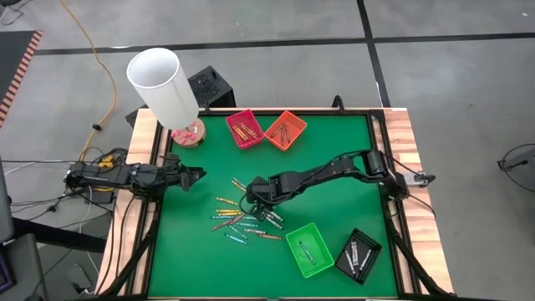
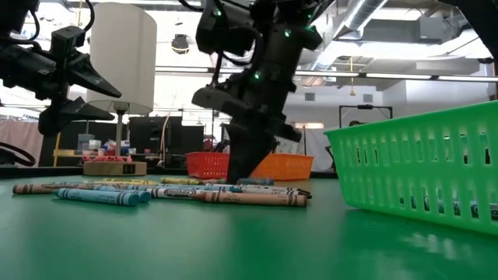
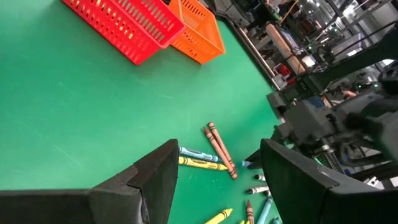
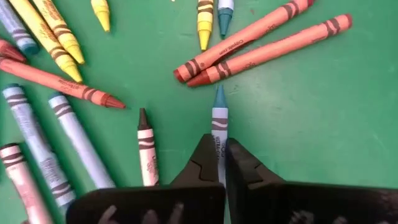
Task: Sort crayons
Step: Put the green crayon into the green bin
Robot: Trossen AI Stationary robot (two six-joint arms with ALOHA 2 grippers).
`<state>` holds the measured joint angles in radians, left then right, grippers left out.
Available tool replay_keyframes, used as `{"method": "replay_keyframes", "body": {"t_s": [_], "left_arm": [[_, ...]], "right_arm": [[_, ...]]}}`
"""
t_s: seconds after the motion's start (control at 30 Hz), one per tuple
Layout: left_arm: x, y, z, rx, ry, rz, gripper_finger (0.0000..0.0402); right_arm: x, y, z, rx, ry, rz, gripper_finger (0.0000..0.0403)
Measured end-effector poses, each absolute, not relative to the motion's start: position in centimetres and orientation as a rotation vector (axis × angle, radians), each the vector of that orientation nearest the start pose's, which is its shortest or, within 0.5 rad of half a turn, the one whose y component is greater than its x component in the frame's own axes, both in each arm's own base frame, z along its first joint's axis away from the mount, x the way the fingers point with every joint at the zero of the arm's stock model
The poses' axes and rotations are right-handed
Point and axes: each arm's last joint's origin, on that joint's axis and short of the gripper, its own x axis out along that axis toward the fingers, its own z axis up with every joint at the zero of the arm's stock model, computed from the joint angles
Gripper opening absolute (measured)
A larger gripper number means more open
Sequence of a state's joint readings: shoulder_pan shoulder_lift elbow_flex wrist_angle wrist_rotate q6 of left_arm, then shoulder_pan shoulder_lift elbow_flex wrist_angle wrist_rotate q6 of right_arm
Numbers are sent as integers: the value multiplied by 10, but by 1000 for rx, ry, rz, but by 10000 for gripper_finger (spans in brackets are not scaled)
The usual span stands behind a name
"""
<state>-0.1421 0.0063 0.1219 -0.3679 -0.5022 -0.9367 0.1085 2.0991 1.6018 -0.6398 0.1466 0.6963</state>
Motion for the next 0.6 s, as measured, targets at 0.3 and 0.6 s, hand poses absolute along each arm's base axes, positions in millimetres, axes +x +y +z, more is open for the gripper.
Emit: {"method": "replay_keyframes", "body": {"t_s": [0.3,0.6], "left_arm": [[84,2,170,-829,57,441,215],[84,2,170,-809,62,438,215]], "right_arm": [[440,55,223,426,1073,-409,2],[415,105,297,412,1155,-424,2]]}}
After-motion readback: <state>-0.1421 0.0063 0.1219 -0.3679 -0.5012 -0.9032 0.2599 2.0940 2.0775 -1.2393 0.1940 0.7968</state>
